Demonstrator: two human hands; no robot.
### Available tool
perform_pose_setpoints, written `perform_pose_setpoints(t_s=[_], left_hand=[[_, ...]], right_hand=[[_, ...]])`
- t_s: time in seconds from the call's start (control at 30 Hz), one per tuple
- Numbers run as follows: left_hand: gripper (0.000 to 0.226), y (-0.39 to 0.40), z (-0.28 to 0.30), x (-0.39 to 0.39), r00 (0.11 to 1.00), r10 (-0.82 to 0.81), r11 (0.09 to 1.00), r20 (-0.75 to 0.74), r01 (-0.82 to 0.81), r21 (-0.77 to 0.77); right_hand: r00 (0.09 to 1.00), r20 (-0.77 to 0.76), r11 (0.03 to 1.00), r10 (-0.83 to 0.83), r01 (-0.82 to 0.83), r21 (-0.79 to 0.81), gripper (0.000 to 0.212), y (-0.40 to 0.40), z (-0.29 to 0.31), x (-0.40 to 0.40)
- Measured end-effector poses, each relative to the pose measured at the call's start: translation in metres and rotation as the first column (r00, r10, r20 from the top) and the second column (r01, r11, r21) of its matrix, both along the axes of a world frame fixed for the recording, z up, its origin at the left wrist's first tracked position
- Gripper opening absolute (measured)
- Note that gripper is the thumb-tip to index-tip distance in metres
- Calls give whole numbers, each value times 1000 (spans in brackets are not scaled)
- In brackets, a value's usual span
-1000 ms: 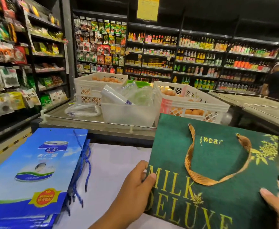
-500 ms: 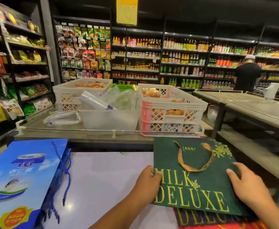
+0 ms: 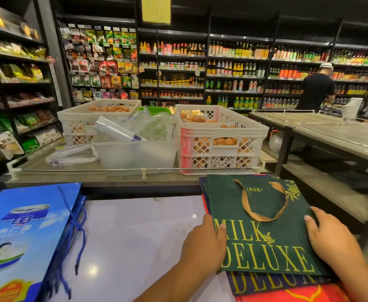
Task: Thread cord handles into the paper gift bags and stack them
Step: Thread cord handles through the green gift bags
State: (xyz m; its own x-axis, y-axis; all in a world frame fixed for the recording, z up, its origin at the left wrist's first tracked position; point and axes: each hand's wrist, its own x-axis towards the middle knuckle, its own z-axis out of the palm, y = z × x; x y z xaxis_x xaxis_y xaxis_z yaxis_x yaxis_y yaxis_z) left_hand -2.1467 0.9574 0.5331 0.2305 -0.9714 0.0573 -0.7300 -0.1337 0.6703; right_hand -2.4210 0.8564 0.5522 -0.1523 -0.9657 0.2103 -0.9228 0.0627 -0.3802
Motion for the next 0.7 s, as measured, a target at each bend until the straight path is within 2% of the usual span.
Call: perform_pose_setpoints(t_s=[0.1, 0.17, 0.23, 0.33, 0.4, 0.53, 0.6, 0.7], left_hand=[[32, -1, 4, -2, 998, 9, 999, 59, -6, -45], [29, -4, 7, -2, 999, 11, 997, 45, -8, -78], [39, -6, 12, -3, 998, 20, 992, 68, -11, -127], [65, -11, 23, -7, 959, 39, 967, 279, 35, -254], [67, -14, 30, -15, 921, 20, 943, 390, 112, -313], [60, -29, 23, -38, 836, -193, 931, 514, 322, -174], [63, -38, 15, -46, 797, -235, 937, 556, 337, -87], [70, -53, 8, -51, 776, -247, 943, 580, 330, -40]], right_hand=[[1000, -10, 999, -20, 19, -50, 54, -4, -6, -4], [998, -43, 998, -35, 32, -55, 54, -5, -5, -7], [997, -73, 998, -21, 17, -57, 55, -5, -1, -7], [993, -87, 992, 82, -90, -93, 56, -3, 5, 2], [971, -102, 971, 217, -225, -75, 61, -1, 5, 13], [901, -242, 931, 359, -364, 27, 82, -8, -15, 27], [898, -226, 924, 376, -381, 24, 85, -12, -22, 27], [892, -222, 917, 394, -399, 25, 85, -17, -27, 24]])
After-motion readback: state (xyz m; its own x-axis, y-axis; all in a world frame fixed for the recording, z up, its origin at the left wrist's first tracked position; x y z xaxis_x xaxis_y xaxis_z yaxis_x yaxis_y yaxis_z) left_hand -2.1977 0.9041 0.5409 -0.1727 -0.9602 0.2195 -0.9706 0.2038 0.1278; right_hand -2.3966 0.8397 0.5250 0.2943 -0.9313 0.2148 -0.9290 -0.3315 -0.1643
